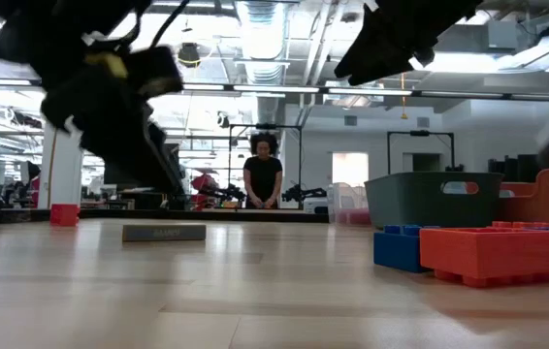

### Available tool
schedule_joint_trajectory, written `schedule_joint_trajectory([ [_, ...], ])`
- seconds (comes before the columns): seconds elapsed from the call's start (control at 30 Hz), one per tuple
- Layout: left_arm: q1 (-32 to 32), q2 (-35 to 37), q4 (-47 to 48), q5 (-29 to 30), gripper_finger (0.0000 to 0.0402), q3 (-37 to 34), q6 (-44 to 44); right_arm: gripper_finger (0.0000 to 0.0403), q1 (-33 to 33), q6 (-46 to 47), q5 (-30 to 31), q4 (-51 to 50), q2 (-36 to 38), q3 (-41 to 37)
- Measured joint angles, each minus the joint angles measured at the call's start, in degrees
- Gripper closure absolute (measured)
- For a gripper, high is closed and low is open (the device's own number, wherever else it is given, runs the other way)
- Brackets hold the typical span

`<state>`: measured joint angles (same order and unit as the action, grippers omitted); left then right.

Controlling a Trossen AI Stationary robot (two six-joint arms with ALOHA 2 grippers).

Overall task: Sort blocks
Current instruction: Put the brown block into the blue bin

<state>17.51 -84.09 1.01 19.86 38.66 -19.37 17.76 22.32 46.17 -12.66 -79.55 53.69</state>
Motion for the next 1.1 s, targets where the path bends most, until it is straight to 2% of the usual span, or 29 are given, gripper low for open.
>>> schedule_joint_trajectory([
  [0.13, 0.0, 0.0, -10.6, 3.0, 0.0149, -5.9, -1.7, 0.0159, 0.7, -0.3, 1.3, 0.3, 0.0, 0.0],
  [0.27, -0.4, 0.0, -16.6, 4.3, 0.0142, -9.5, -2.0, 0.0159, 0.6, -0.4, 1.5, 1.5, -0.3, 0.0],
  [0.5, -0.4, -5.9, -21.8, 4.7, 0.0111, -10.6, -2.6, 0.0159, 0.5, -0.4, 1.5, 1.7, -0.3, 0.0],
  [0.73, -0.5, -11.1, -26.9, 5.6, 0.0114, -10.6, -3.1, 0.0159, 0.5, -0.3, 1.5, 1.7, -0.3, 0.0],
  [0.87, -0.5, -11.5, -26.9, 6.0, 0.0163, -10.5, -3.7, 0.0159, 0.5, -0.3, 1.5, 1.4, -0.3, 0.0],
  [1.07, -0.5, -11.5, -26.6, 5.3, 0.0299, -10.5, -2.5, 0.0159, 0.6, -0.3, 0.0, 1.3, -1.4, 0.0],
  [1.1, -0.5, -11.5, -26.6, 4.9, 0.0303, -10.5, -1.9, 0.0159, 0.7, -0.1, -0.2, 1.3, -1.8, -0.1],
])
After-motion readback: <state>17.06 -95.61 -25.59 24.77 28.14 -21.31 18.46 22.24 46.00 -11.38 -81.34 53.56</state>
